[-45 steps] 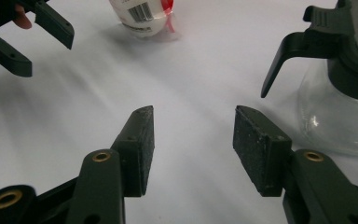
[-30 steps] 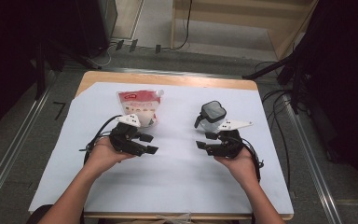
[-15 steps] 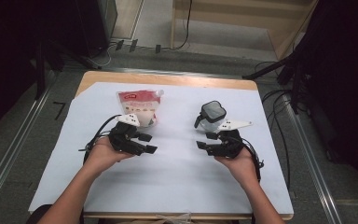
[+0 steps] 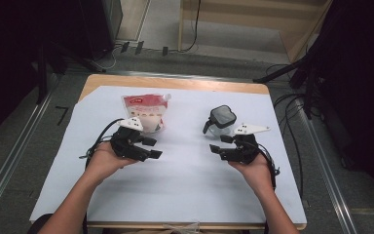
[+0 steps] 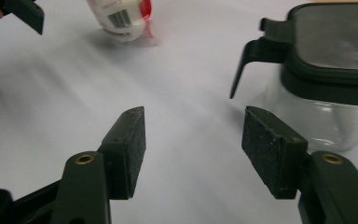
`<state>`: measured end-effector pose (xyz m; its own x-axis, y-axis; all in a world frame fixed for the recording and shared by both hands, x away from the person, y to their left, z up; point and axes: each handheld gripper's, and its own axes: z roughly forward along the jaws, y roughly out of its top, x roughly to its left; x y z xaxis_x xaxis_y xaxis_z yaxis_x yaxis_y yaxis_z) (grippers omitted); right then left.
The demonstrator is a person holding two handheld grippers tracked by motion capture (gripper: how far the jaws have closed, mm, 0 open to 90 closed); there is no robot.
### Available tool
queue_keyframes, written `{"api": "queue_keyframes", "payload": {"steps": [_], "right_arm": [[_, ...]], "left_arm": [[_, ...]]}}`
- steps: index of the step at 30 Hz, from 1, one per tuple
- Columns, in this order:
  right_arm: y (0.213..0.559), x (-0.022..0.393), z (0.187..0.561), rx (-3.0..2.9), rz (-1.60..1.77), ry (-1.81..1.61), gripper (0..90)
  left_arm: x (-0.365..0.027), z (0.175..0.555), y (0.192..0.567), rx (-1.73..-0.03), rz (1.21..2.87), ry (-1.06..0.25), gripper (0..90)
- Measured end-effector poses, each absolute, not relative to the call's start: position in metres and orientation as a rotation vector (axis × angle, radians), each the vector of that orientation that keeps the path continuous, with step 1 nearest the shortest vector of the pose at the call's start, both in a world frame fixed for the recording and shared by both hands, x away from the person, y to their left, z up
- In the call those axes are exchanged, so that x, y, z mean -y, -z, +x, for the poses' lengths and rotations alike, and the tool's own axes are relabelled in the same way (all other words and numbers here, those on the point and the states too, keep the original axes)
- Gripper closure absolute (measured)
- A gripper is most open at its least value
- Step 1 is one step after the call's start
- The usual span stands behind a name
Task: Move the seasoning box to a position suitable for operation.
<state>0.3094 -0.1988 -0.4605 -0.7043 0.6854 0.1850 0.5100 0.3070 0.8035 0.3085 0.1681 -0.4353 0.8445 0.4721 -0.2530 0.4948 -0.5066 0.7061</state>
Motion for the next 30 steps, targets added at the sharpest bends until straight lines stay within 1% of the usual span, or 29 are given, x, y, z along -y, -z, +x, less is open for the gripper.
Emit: {"api": "queue_keyframes", "payload": {"steps": [8, 10, 12, 16, 24, 27, 29, 30], "right_arm": [[0.458, 0.217, 0.313, -2.308, 1.155, -1.352, 40.0], [0.459, 0.22, 0.315, -2.3, 1.165, -1.343, 42.9], [0.459, 0.223, 0.318, -2.294, 1.195, -1.33, 42.5], [0.46, 0.23, 0.323, -2.246, 1.243, -1.314, 36.3], [0.465, 0.234, 0.337, -2.183, 1.314, -1.293, 15.0], [0.468, 0.235, 0.341, -2.168, 1.322, -1.298, 13.0], [0.47, 0.234, 0.344, -2.148, 1.33, -1.296, 8.4], [0.471, 0.235, 0.346, -2.14, 1.329, -1.298, 8.0]], "left_arm": [[-0.169, 0.308, 0.434, -0.697, 2.177, 0.029, 43.6], [-0.169, 0.307, 0.434, -0.698, 2.175, 0.03, 43.6], [-0.169, 0.307, 0.434, -0.696, 2.175, 0.031, 43.5], [-0.17, 0.306, 0.434, -0.703, 2.178, 0.027, 43.6], [-0.167, 0.305, 0.435, -0.701, 2.18, 0.034, 43.4], [-0.167, 0.305, 0.435, -0.691, 2.184, 0.038, 43.3], [-0.167, 0.306, 0.435, -0.687, 2.186, 0.041, 43.3], [-0.167, 0.306, 0.435, -0.685, 2.187, 0.041, 43.3]]}}
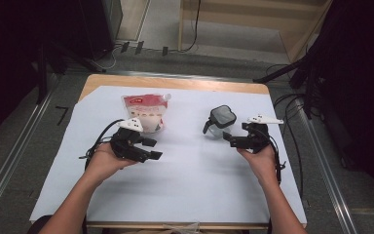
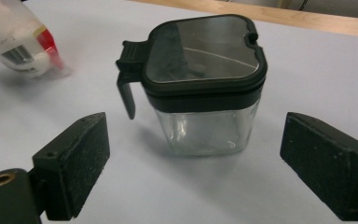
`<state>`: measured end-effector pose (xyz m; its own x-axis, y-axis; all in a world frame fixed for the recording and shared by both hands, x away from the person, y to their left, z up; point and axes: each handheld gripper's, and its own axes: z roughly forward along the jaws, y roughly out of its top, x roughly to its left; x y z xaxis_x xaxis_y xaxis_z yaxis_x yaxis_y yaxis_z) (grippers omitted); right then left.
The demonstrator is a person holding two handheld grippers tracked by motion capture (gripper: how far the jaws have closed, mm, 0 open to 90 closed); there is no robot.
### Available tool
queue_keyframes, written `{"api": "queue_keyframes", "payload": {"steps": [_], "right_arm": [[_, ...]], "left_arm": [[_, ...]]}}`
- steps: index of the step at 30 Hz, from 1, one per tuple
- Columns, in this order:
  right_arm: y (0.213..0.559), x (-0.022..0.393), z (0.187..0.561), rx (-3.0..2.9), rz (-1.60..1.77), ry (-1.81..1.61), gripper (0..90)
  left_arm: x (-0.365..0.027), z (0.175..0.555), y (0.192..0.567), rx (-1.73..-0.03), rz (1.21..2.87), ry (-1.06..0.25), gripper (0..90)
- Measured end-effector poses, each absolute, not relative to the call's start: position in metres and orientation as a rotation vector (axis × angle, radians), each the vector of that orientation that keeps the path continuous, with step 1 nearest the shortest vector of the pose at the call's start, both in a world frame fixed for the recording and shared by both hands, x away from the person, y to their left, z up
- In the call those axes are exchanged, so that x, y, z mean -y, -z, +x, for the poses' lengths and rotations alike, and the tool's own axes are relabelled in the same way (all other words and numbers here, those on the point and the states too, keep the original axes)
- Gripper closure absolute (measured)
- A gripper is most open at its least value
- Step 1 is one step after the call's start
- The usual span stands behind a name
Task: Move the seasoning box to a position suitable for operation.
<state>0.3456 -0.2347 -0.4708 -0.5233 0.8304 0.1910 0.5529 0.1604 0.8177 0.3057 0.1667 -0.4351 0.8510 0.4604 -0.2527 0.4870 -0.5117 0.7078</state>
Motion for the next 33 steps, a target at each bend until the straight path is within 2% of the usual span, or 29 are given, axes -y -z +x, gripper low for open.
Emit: {"api": "queue_keyframes", "payload": {"steps": [9, 11, 23, 33], "right_arm": [[0.481, 0.227, 0.359, -2.141, 1.321, -1.266, 3.7], [0.484, 0.223, 0.362, -2.147, 1.331, -1.243, 0.0], [0.498, 0.209, 0.381, -2.15, 1.352, -1.212, 0.0], [0.511, 0.193, 0.394, -2.091, 1.351, -1.19, 6.1]], "left_arm": [[-0.166, 0.306, 0.436, -0.69, 2.187, 0.05, 43.2], [-0.165, 0.306, 0.437, -0.694, 2.189, 0.046, 43.2], [-0.164, 0.306, 0.439, -0.686, 2.199, 0.058, 43.1], [-0.162, 0.306, 0.441, -0.688, 2.212, 0.065, 43.1]]}}
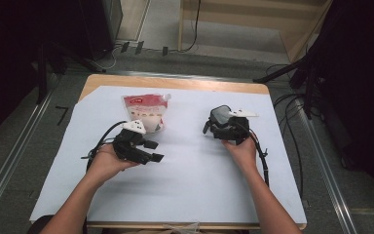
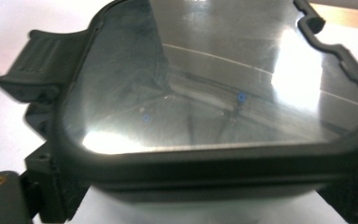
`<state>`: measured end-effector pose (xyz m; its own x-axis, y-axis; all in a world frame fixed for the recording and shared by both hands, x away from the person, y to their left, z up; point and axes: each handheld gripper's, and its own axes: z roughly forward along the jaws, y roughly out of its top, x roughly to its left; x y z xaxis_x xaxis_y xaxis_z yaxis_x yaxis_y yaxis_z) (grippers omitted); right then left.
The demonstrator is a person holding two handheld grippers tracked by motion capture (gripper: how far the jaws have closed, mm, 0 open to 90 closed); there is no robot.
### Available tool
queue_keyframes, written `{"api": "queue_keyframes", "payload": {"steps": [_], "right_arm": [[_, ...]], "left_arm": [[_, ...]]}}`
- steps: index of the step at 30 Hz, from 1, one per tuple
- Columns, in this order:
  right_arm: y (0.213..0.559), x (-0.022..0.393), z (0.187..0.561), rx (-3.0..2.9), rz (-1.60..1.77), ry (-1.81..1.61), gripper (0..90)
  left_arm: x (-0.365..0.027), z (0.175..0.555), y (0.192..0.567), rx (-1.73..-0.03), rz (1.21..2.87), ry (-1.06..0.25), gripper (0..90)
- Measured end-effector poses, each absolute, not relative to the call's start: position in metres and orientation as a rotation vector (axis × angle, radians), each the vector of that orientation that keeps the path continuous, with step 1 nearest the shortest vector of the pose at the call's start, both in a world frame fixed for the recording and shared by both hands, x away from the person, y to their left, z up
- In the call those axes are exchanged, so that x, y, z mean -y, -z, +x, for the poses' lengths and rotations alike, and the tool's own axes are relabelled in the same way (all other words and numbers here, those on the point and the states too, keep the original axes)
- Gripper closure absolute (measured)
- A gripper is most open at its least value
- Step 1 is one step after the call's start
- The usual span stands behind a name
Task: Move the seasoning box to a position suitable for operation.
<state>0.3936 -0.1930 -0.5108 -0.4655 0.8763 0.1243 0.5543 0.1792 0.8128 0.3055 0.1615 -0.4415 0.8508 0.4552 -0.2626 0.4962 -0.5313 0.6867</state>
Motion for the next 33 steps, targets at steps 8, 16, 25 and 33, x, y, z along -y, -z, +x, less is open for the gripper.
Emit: {"api": "queue_keyframes", "payload": {"steps": [8, 16, 25, 33], "right_arm": [[0.5111, 0.1937, 0.3953, -2.067, 1.339, -1.214, 13.2], [0.5117, 0.1934, 0.3953, -2.068, 1.32, -1.209, 13.7], [0.5098, 0.1901, 0.3936, -2.055, 1.284, -1.174, 15.1], [0.508, 0.1915, 0.3937, -2.059, 1.299, -1.18, 15.3]], "left_arm": [[-0.1597, 0.3046, 0.4407, -0.678, 2.198, 0.082, 43.0], [-0.1567, 0.3037, 0.4416, -0.677, 2.197, 0.088, 43.0], [-0.1559, 0.3042, 0.4417, -0.671, 2.208, 0.092, 42.9], [-0.1576, 0.3047, 0.4414, -0.673, 2.204, 0.089, 42.9]]}}
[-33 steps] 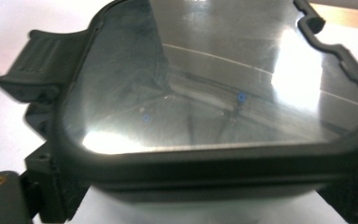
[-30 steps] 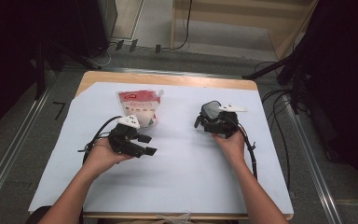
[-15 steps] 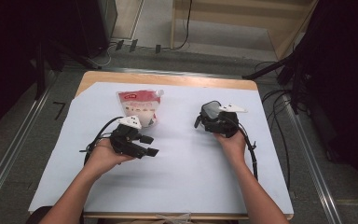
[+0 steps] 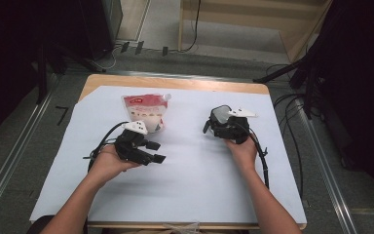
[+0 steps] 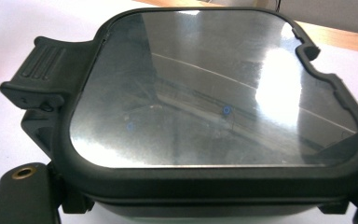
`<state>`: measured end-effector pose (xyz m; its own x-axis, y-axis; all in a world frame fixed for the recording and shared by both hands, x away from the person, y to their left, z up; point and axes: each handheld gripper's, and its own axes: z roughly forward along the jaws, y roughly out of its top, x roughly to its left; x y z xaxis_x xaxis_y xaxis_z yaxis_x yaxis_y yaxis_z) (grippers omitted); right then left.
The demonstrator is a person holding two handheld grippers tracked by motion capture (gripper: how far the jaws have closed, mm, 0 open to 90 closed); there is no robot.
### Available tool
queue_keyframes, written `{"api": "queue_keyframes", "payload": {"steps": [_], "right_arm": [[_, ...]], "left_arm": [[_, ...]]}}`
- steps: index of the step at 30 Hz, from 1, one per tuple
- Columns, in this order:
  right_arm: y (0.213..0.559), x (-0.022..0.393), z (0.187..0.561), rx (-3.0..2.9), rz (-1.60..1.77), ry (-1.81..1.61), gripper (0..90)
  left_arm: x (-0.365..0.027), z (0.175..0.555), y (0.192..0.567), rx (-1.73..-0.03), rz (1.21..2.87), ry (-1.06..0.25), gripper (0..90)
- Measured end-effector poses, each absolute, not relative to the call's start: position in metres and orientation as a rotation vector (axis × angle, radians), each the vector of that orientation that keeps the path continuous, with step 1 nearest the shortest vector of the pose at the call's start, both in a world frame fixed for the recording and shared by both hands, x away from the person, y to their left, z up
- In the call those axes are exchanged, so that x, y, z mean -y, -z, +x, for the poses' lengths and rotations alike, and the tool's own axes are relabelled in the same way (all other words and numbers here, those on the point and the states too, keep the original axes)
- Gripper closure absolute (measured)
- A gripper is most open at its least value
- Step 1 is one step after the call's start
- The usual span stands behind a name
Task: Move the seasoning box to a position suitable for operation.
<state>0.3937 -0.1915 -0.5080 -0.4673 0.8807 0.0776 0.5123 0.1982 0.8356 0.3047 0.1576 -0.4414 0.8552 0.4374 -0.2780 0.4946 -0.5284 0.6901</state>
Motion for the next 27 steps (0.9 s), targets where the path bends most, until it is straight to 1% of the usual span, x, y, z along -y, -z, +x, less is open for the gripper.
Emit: {"api": "queue_keyframes", "payload": {"steps": [11, 21, 27], "right_arm": [[0.492, 0.199, 0.388, -2.024, 1.317, -1.236, 15.3], [0.471, 0.193, 0.37, -2.051, 1.27, -1.325, 15.3], [0.466, 0.185, 0.356, -2.105, 1.209, -1.324, 15.3]], "left_arm": [[-0.157, 0.306, 0.441, -0.672, 2.191, 0.094, 42.8], [-0.158, 0.307, 0.44, -0.671, 2.195, 0.084, 42.8], [-0.158, 0.307, 0.44, -0.673, 2.198, 0.079, 42.8]]}}
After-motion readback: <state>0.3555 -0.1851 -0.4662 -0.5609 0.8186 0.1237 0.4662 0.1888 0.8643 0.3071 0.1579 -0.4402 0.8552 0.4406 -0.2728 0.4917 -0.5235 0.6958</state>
